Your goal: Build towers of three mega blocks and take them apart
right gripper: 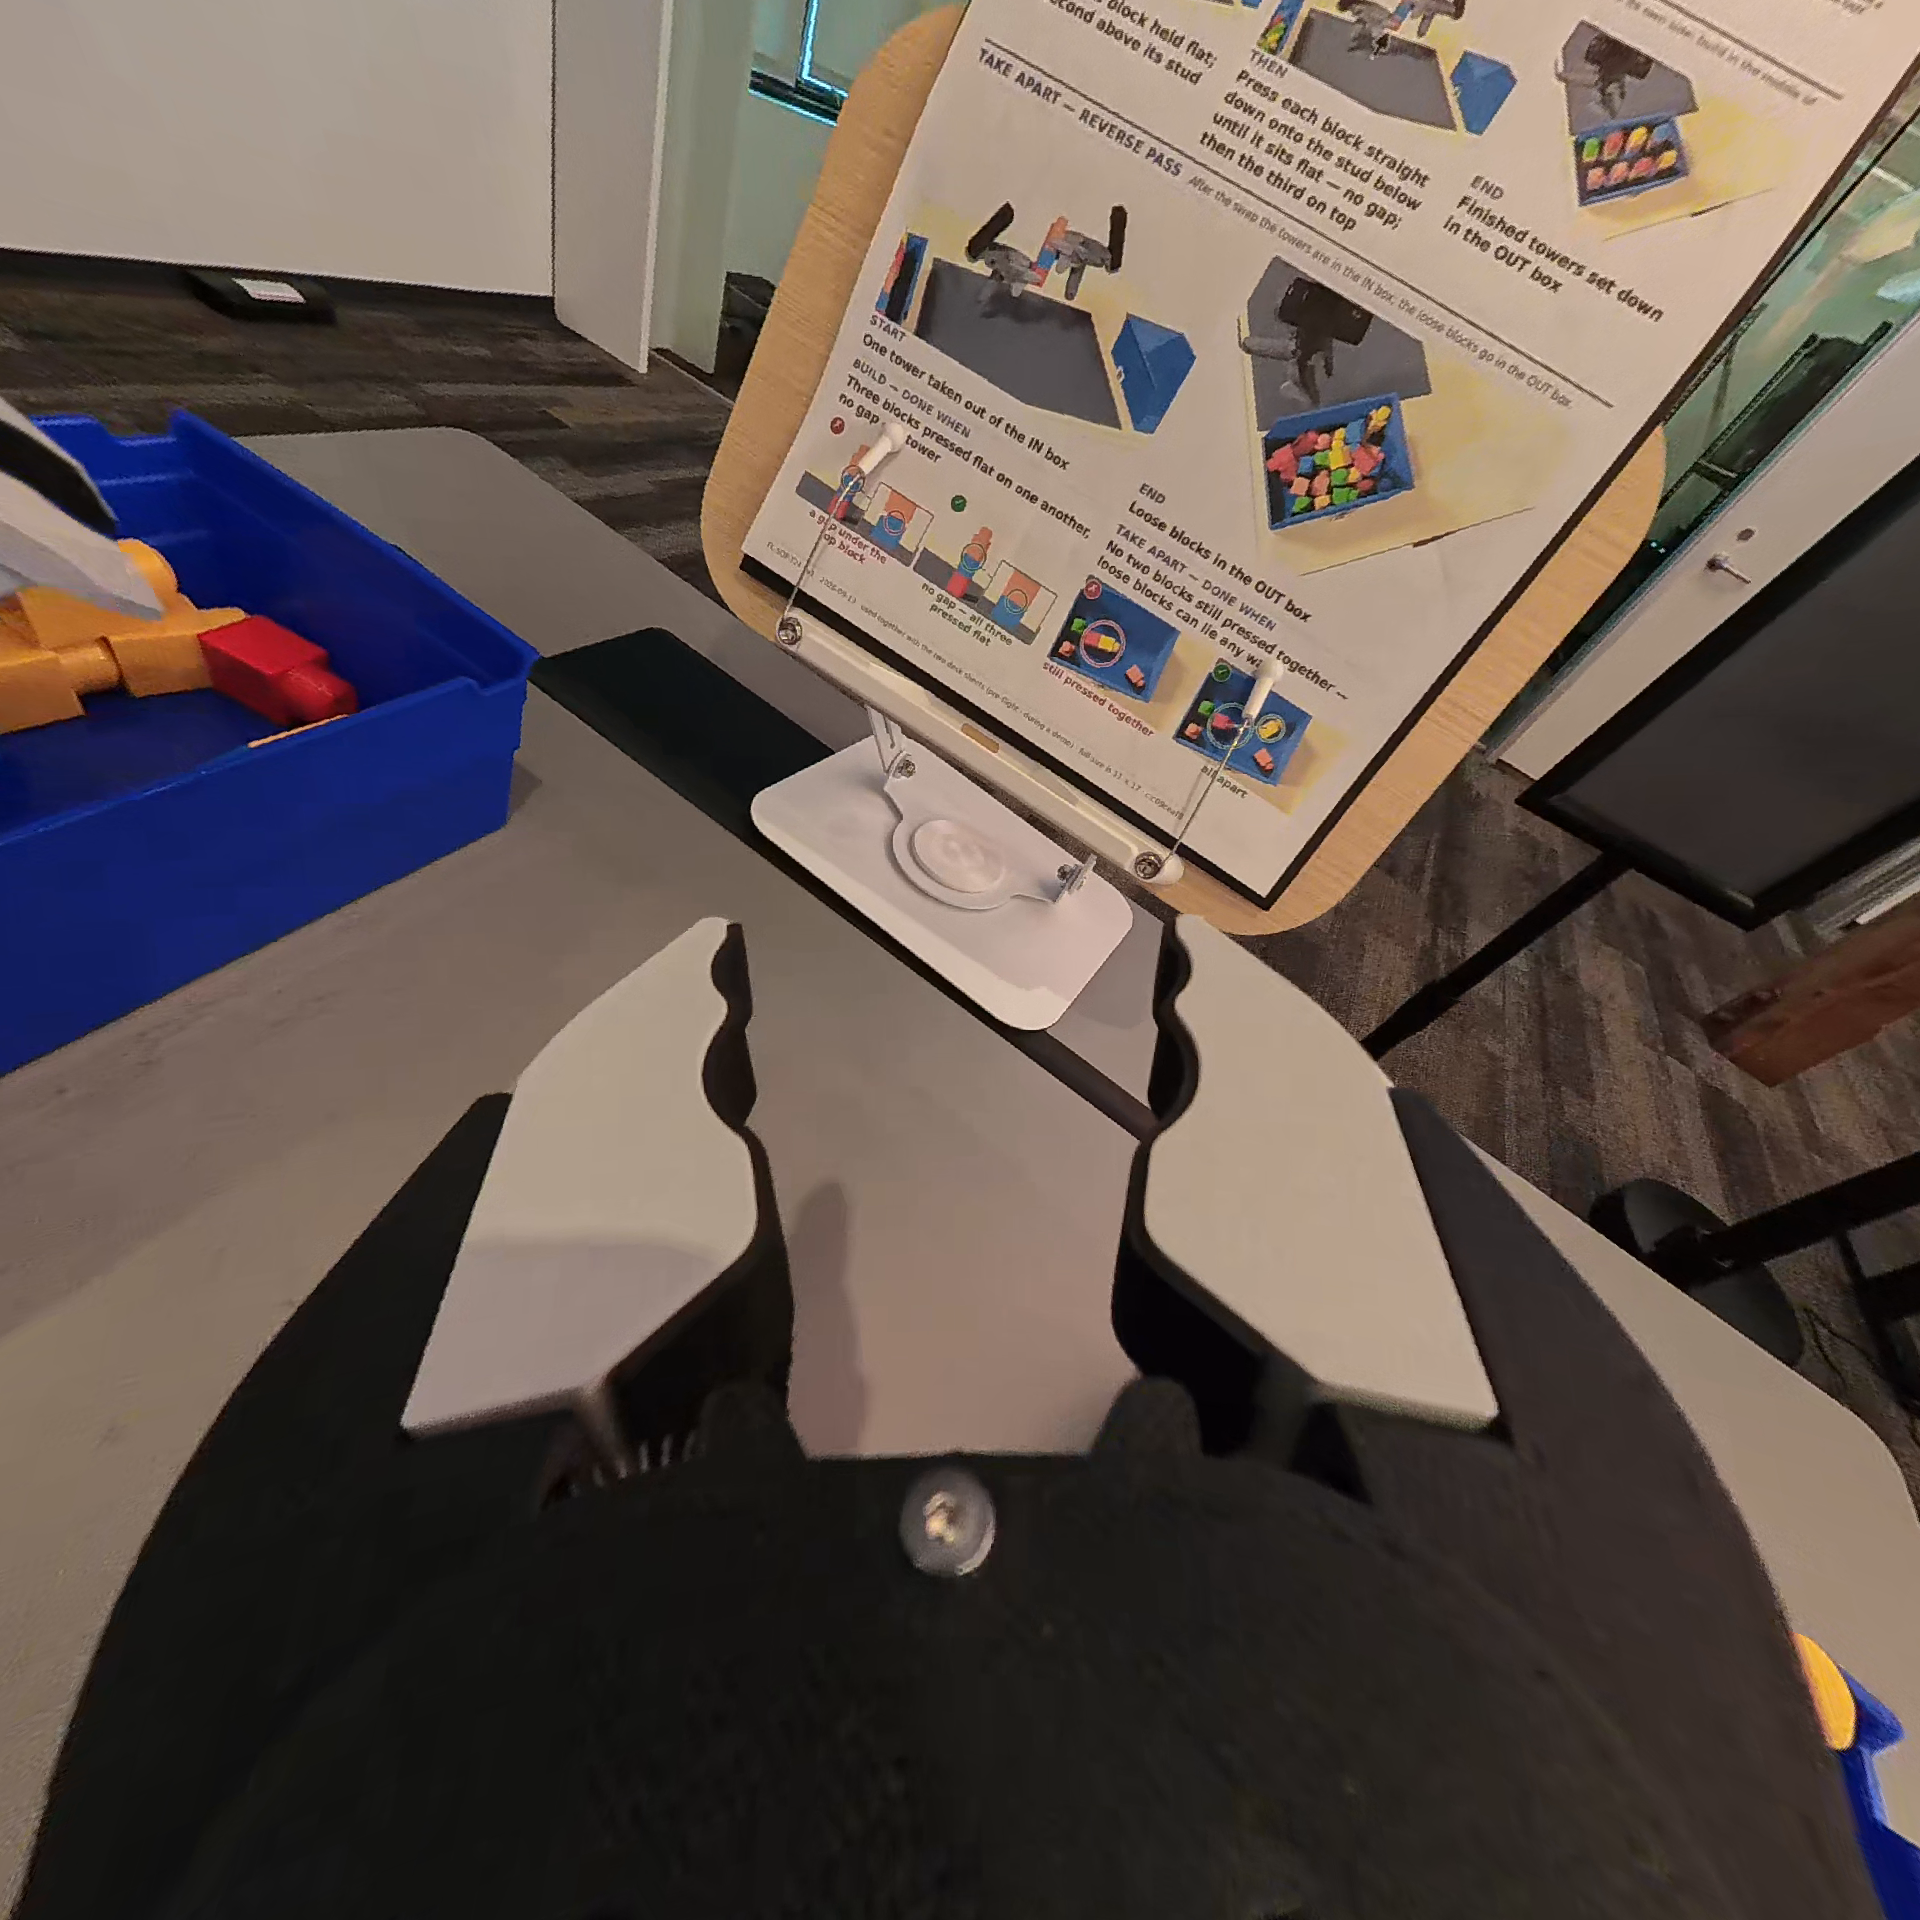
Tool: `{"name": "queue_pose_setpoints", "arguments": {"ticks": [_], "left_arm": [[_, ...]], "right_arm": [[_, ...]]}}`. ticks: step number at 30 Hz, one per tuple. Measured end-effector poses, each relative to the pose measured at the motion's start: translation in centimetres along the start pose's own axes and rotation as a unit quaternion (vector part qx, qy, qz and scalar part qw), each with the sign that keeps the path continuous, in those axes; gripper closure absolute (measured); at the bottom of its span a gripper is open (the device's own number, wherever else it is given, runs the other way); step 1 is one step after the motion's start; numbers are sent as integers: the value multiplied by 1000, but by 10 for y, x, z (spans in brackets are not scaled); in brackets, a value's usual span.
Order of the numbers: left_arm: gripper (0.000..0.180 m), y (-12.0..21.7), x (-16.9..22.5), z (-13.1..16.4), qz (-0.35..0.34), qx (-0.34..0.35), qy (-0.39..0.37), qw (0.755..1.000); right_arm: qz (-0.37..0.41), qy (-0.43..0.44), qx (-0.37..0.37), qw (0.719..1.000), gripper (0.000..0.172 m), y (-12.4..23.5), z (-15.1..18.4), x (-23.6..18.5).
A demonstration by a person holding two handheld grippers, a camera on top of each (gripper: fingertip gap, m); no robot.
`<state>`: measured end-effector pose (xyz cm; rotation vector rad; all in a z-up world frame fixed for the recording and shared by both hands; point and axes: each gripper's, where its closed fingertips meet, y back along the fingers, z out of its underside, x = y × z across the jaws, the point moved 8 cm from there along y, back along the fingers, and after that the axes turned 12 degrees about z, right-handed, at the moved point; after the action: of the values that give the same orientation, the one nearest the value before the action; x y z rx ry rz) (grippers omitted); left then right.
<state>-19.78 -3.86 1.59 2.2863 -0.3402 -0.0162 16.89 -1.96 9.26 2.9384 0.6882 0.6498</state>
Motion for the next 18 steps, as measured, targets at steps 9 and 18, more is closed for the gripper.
{"name": "queue_pose_setpoints", "arguments": {"ticks": [9,18], "left_arm": [[128,-52,18,-7,121,30,89,988],[121,-64,7,4,119,-25,110,987]], "right_arm": [[-4,15,1,1000,95,1,-2,-4],[-7,17,1,1000,95,2,-3,-5]]}}
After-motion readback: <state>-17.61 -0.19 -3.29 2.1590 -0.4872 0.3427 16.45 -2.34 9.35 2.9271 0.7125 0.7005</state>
